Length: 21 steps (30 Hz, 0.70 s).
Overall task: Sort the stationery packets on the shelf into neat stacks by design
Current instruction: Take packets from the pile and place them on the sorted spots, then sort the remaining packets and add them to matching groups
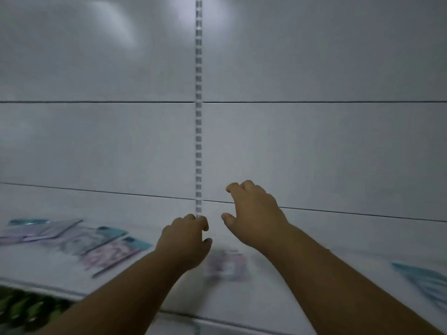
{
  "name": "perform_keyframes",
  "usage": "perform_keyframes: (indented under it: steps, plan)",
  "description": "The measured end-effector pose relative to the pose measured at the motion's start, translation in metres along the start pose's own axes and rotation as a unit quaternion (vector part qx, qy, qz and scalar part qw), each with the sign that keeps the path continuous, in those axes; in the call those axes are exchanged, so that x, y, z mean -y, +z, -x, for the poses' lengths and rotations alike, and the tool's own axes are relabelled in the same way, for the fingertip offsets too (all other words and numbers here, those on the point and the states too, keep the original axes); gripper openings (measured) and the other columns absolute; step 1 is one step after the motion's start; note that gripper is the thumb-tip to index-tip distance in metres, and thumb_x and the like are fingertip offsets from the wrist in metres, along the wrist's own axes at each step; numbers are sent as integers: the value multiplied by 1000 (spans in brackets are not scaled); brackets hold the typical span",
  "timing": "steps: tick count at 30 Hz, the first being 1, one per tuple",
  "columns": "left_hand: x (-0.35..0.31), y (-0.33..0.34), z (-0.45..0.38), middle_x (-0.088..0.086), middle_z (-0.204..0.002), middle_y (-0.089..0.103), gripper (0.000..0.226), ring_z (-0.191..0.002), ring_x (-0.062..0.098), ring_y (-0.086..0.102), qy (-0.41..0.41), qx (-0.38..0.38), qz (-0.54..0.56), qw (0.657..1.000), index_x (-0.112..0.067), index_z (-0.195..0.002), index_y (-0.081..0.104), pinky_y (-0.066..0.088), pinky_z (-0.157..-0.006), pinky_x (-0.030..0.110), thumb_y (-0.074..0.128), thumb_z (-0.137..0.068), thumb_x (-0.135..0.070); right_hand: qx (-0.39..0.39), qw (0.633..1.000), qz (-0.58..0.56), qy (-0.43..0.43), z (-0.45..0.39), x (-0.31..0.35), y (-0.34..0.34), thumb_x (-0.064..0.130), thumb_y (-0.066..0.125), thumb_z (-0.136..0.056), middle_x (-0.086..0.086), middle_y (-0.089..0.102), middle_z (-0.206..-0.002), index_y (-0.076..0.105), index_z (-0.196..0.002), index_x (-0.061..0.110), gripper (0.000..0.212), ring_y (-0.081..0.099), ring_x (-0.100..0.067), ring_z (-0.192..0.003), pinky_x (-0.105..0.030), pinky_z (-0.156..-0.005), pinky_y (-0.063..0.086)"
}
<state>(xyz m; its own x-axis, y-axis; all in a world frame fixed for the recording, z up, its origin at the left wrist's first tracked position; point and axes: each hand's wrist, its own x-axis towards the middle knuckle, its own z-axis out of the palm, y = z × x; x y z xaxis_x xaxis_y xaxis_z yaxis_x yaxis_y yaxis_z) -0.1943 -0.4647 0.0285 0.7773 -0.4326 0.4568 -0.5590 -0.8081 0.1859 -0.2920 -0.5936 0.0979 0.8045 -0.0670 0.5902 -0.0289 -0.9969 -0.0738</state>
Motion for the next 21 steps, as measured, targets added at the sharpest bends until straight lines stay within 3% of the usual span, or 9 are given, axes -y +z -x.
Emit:
perform_keyframes:
  steps: [5, 9, 21]
  plan:
    - [186, -46, 67, -7, -118, 65, 34, -101, 14, 60, -82, -11, -34, 996, -34, -115, 60, 52, -88, 32, 56, -86, -53, 30, 998, -35, -50, -30, 174, 59, 45, 56, -88, -9, 51, -128, 43, -134, 21, 53, 50, -28, -115, -43, -96, 43]
    - [280, -70, 93, -6, -124, 62, 36, -108, 16, 58, -120, -2, -39, 992, -35, -119, 57, 51, -92, 36, 58, -87, -51, 66, 995, -47, -59, -55, 266, 92, 45, 55, -87, -10, 51, -127, 45, -132, 20, 52, 50, -31, -115, -43, -94, 42]
    - [447, -62, 16, 2, -120, 62, 36, -110, 25, 58, -152, 6, -47, 987, -28, -117, 58, 49, -90, 35, 54, -87, -48, 111, 993, -14, -40, -165, 346, 174, 49, 54, -88, -9, 50, -128, 45, -132, 20, 53, 50, -31, -115, -44, -96, 42]
